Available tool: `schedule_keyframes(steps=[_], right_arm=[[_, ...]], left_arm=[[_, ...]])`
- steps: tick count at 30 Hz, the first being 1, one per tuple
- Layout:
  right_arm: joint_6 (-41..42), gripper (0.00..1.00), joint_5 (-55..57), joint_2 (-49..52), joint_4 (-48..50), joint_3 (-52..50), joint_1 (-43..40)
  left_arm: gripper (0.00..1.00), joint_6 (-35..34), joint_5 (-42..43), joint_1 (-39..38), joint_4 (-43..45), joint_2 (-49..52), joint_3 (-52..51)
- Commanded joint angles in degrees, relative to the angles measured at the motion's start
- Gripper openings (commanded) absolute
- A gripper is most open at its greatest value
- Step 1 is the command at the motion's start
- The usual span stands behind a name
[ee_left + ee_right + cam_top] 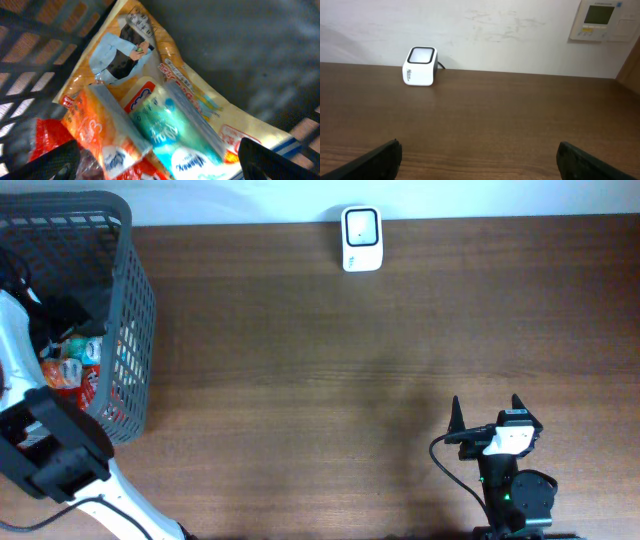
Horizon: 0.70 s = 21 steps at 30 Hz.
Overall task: Scan the item barcode
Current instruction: 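Grasp the orange and teal small boxes in the basket with left gripper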
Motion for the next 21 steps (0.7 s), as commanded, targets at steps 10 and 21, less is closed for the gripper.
schedule_keyframes(steps=[10,21], right_arm=[[0.5,0.98,0.7,-0.3,-0.2,-0.5,-0.4],[0.5,0.98,0.7,-0.3,-0.2,-0.5,-0.4]], left_arm=[[0.99,-4.3,-6.3,0.4,0.2,4.1,0.6],[0.62,-4.3,-6.5,0.4,0.8,4.2,-3.7]])
